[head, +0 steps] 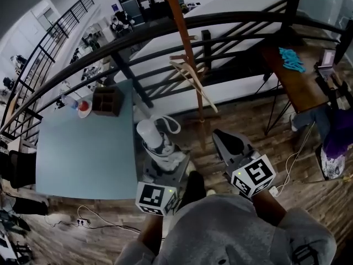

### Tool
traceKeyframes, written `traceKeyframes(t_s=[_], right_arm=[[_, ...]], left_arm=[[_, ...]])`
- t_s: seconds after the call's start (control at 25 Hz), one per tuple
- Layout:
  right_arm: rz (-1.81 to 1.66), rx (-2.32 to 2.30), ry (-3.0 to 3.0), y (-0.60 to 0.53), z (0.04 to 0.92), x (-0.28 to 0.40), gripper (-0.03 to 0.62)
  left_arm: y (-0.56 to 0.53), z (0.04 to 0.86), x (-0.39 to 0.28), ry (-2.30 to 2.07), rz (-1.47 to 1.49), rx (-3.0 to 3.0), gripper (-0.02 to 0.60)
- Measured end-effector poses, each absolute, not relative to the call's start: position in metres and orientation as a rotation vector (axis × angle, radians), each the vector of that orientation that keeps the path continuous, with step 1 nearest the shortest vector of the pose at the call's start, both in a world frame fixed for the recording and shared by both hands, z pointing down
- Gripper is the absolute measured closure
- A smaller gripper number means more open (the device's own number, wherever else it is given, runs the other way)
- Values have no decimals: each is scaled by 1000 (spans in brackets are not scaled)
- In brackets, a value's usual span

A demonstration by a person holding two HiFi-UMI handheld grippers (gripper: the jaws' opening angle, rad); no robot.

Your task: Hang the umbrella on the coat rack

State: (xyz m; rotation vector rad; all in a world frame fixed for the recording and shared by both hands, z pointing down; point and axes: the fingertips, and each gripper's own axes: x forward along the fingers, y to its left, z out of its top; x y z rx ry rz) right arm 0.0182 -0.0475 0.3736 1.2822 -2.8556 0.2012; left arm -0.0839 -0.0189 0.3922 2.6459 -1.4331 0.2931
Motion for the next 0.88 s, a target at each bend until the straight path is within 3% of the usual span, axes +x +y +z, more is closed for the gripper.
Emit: traceKeyframes(t_s=[0.88], right_arm=[[196, 1307, -2802, -173, 380, -4, 565]], left_arm=[[-149, 397, -103, -1361, 285, 2677, 290]])
